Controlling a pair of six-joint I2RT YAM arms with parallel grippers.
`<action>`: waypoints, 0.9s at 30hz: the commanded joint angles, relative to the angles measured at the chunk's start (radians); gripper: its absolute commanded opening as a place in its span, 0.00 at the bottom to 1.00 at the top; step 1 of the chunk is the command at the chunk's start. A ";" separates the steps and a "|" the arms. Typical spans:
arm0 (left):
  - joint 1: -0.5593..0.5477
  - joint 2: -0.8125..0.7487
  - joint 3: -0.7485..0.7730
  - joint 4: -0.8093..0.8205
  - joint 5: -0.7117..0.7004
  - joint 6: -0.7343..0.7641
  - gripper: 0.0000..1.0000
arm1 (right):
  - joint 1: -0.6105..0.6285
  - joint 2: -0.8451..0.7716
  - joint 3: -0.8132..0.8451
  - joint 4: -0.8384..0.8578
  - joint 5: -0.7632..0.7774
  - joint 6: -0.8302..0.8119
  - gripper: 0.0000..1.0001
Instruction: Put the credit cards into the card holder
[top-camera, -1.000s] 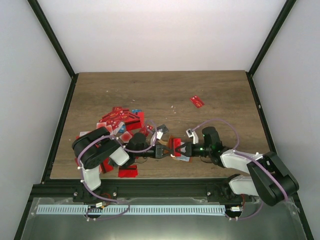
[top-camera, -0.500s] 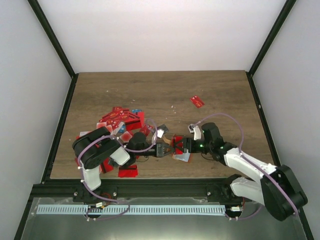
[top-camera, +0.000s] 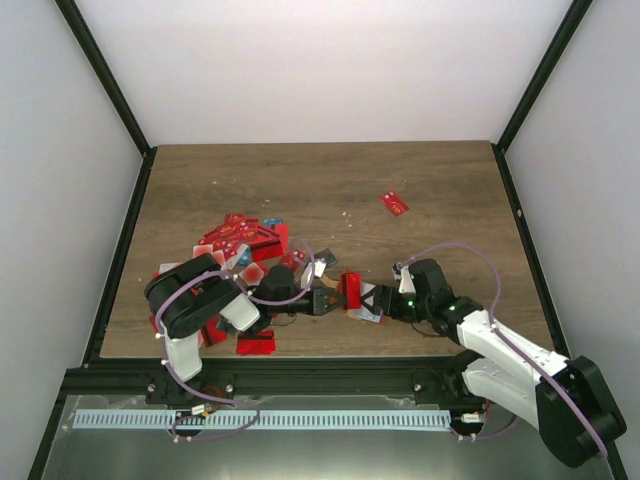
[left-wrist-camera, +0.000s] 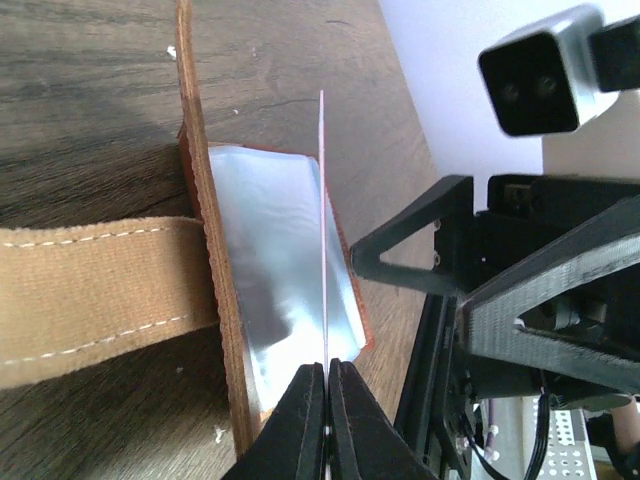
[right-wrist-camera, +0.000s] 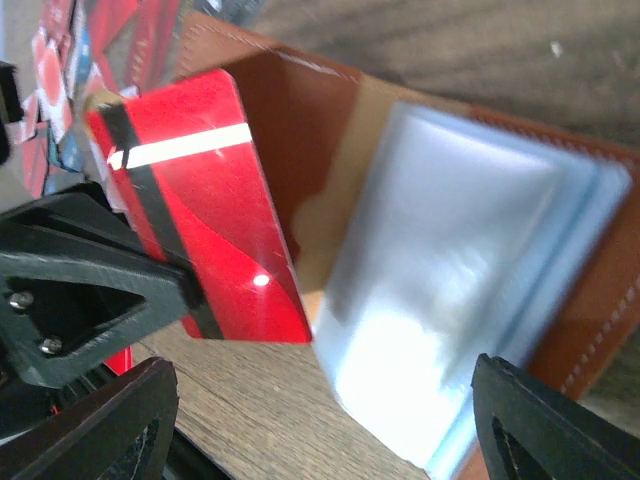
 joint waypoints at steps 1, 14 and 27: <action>-0.008 0.000 -0.015 0.001 -0.019 0.038 0.04 | 0.006 0.010 -0.043 0.050 -0.032 0.075 0.82; -0.012 0.009 -0.020 -0.014 -0.034 0.049 0.04 | 0.007 0.099 -0.052 0.136 -0.051 0.092 0.82; -0.014 -0.015 -0.012 -0.070 -0.051 0.077 0.04 | 0.029 0.137 0.046 0.062 -0.036 0.034 0.80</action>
